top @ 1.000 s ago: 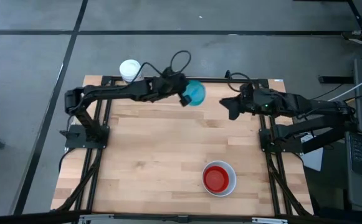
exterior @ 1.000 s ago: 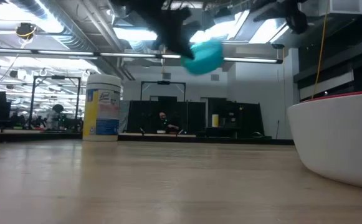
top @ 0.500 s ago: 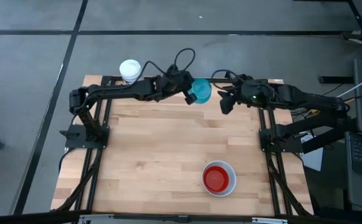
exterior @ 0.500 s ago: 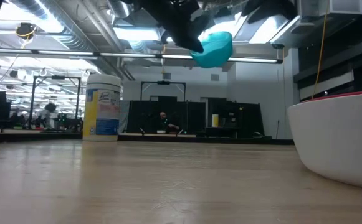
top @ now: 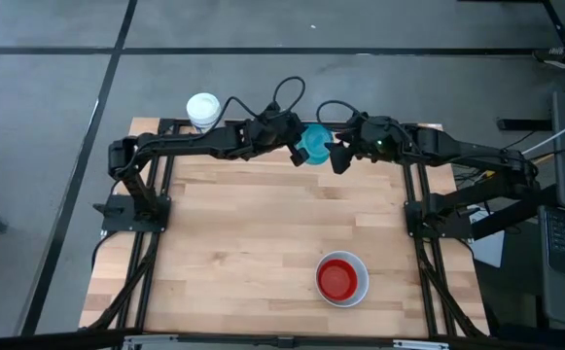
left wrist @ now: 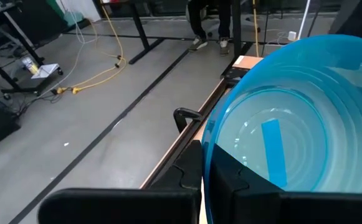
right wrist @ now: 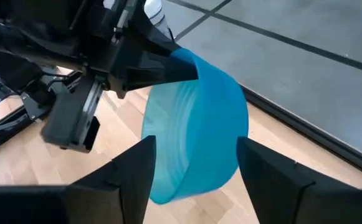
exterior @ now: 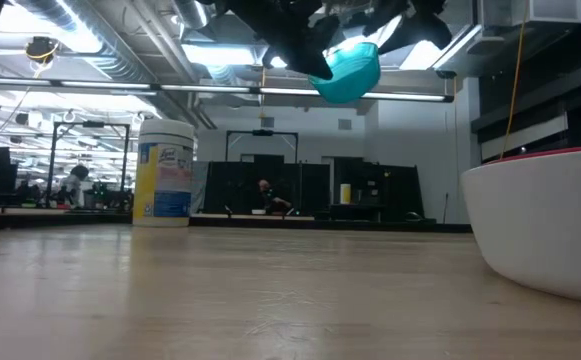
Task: Nest bowls inside each other
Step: Stack the light blue bowl on top of the red bowl
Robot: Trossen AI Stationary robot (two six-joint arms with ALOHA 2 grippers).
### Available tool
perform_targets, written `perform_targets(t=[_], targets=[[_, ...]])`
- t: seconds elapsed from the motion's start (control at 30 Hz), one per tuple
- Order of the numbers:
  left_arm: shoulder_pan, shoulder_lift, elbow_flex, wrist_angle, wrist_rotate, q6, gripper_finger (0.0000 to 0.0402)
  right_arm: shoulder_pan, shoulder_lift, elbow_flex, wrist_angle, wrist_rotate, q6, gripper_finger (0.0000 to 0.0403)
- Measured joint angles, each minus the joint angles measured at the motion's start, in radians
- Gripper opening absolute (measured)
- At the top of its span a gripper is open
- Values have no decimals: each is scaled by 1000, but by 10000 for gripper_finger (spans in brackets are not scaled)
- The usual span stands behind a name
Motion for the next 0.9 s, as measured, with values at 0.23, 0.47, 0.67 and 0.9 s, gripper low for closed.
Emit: perform_targets(t=[0.23,0.47,0.67,0.9], targets=[[-7,-1,0,-10,16,3,1,-9,38,0,29,-22,8,184],[-32,-47,-5,-42,13,19,2,-25,56,2,19,-28,66,47],[-47,-139,-6,-46,-13,1,24,-24,65,52,-5,-14,28,8],[-37,-351,9,394,-48,224,69,-11,77,91,-49,-35,-49,2]])
